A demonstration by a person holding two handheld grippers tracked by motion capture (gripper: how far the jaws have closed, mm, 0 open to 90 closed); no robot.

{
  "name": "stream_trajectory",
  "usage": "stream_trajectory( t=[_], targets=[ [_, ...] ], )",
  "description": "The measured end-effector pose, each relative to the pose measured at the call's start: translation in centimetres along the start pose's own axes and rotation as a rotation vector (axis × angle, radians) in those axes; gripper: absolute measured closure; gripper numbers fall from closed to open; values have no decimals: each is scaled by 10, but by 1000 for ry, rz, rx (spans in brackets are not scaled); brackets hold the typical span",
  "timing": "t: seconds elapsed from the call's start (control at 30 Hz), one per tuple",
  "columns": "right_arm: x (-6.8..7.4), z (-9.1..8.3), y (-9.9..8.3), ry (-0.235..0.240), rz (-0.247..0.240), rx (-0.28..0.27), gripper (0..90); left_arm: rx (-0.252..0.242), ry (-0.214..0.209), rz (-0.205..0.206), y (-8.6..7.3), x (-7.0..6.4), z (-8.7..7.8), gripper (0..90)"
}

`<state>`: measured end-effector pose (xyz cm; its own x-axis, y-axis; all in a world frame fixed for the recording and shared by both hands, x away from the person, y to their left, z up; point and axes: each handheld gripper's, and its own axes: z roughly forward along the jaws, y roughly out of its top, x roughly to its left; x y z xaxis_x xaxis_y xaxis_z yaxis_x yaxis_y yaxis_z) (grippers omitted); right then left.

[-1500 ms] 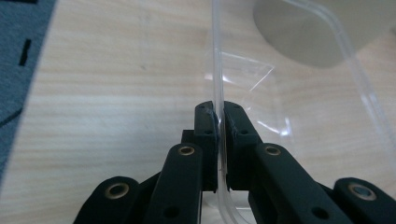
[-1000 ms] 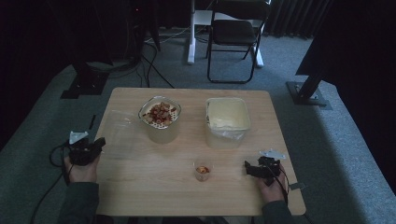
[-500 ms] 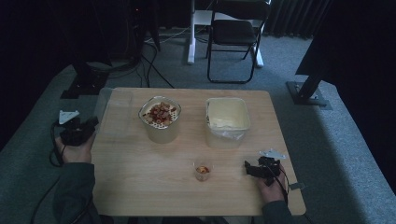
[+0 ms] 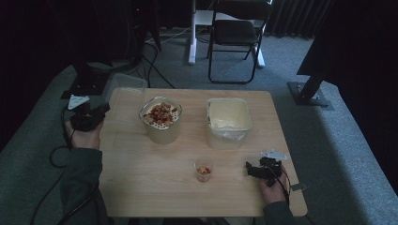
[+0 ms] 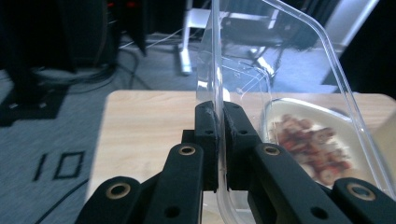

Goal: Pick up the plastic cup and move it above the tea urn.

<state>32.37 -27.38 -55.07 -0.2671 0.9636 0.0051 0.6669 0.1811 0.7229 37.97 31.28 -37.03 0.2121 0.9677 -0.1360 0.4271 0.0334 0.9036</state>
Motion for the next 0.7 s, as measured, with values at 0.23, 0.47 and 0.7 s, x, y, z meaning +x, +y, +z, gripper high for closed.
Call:
stream_trajectory(
  t=[0.23, 0.47, 0.7],
  targets=[
    [0, 0, 0, 1, 4, 2, 118, 12, -59, 26, 8, -13, 15, 863],
    [0, 0, 0, 1, 4, 2, 119, 21, -97, 39, 16, -27, 27, 862],
    [0, 0, 0, 1, 4, 2, 119, 30, -134, 73, 26, -45, 38, 863]
  ],
)
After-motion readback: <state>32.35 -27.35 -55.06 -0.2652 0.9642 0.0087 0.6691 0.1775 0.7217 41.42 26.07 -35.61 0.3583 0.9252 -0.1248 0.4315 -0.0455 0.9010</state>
